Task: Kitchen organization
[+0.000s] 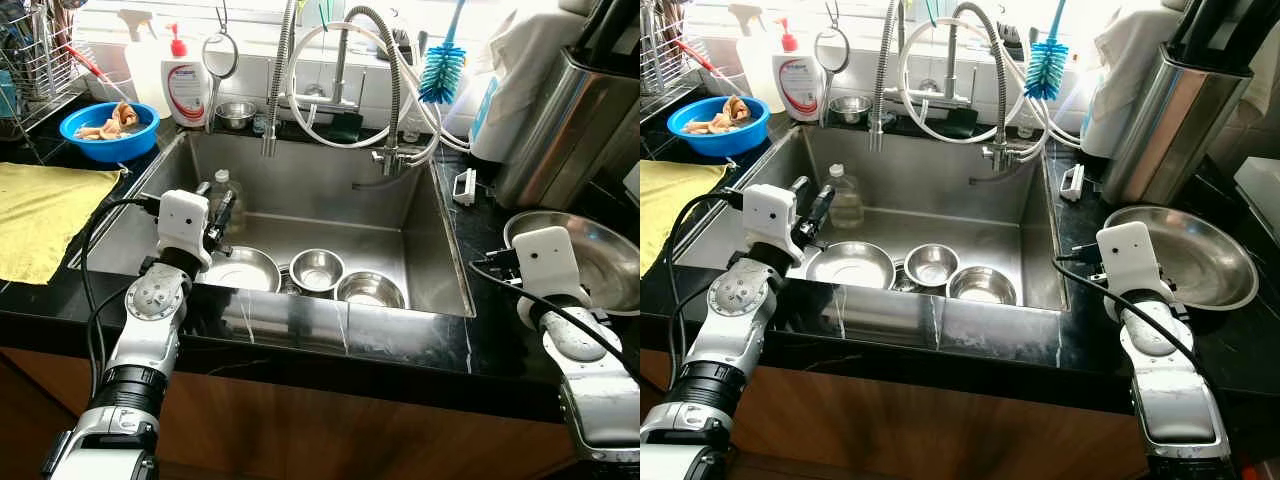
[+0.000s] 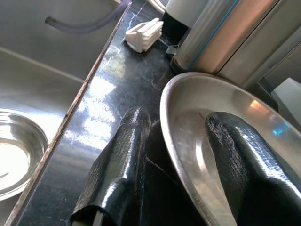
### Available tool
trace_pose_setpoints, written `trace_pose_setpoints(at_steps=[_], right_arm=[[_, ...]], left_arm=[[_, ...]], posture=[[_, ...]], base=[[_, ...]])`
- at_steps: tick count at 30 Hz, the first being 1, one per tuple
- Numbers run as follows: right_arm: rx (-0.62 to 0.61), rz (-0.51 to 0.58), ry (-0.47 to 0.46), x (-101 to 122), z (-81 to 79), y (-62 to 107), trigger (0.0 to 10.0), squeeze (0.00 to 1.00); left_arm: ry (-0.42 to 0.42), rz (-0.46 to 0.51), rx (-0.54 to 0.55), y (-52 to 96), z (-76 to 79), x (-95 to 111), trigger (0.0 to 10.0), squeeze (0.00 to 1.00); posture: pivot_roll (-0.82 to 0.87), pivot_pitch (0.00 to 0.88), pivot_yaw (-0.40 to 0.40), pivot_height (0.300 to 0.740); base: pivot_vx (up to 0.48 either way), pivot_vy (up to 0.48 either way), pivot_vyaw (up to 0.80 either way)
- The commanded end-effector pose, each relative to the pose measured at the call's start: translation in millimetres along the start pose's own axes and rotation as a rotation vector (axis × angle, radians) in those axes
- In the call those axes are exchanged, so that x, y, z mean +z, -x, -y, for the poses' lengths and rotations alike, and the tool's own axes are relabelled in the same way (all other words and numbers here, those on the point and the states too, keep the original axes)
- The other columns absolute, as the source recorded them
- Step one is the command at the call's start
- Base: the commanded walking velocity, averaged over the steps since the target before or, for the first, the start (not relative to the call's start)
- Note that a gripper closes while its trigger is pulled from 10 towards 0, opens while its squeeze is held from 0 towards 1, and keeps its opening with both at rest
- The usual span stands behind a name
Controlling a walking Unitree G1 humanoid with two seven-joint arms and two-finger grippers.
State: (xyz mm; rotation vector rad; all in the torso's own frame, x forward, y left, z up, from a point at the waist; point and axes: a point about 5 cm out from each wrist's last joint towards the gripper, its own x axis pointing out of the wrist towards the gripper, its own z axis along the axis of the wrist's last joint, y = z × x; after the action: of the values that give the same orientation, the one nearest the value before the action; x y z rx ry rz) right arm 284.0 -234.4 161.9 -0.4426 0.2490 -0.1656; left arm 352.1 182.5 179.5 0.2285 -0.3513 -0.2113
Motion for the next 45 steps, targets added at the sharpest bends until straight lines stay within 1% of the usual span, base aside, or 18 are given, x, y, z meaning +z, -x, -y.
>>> trace_pose_setpoints(at_steps=[1, 11, 16, 21, 22, 23, 40, 45], right_arm=[[0.005, -0.028, 0.011, -3.3, -0.3, -1.2, 10.0, 0.00], [0.004, -0.070, 0.013, -9.3, -0.3, -1.0, 10.0, 0.00], [-0.042, -0.123, 0.024, -16.8, 6.6, -1.9, 10.0, 0.00], [-0.039, -0.128, 0.024, -17.3, 6.5, -2.1, 10.0, 0.00], [-0.041, -0.127, 0.025, -17.0, 6.6, -2.0, 2.1, 0.00], [-0.044, -0.125, 0.025, -16.6, 6.5, -1.8, 0.0, 0.00], [-0.032, -0.124, 0.010, -14.8, 3.5, -3.7, 0.0, 0.00], [-0.038, -0.097, 0.003, -9.9, 3.2, -4.8, 0.0, 0.00]], left_arm=[[0.007, 0.018, -0.018, -3.4, 4.7, 5.4, 10.0, 0.00], [0.010, 0.013, -0.027, -3.8, 6.2, 4.7, 10.0, 0.00], [0.013, 0.011, -0.032, -3.9, 7.0, 4.3, 10.0, 0.00], [0.013, 0.010, -0.034, -4.0, 7.2, 4.2, 10.0, 0.00], [0.014, 0.010, -0.034, -3.9, 7.3, 4.2, 10.0, 0.00], [0.014, 0.010, -0.036, -3.8, 7.6, 4.2, 10.0, 0.00], [0.008, 0.000, -0.047, -4.5, 8.1, 3.3, 10.0, 0.00], [0.006, -0.003, -0.048, -4.6, 8.1, 3.2, 10.0, 0.00]], posture=[[0.11, 0.000, -0.080, 0.740], [0.11, 0.000, -0.081, 0.740], [0.11, 0.000, -0.082, 0.740], [0.11, 0.000, -0.082, 0.740], [0.11, 0.000, -0.082, 0.740], [0.11, 0.000, -0.082, 0.740], [0.11, 0.000, -0.081, 0.740], [0.12, 0.000, -0.082, 0.740]], base=[[0.000, 0.000, 0.00], [0.000, 0.000, 0.00], [0.000, 0.000, 0.00], [0.000, 0.000, 0.00], [0.000, 0.000, 0.00], [0.000, 0.000, 0.00], [0.000, 0.000, 0.00], [0.000, 0.000, 0.00]])
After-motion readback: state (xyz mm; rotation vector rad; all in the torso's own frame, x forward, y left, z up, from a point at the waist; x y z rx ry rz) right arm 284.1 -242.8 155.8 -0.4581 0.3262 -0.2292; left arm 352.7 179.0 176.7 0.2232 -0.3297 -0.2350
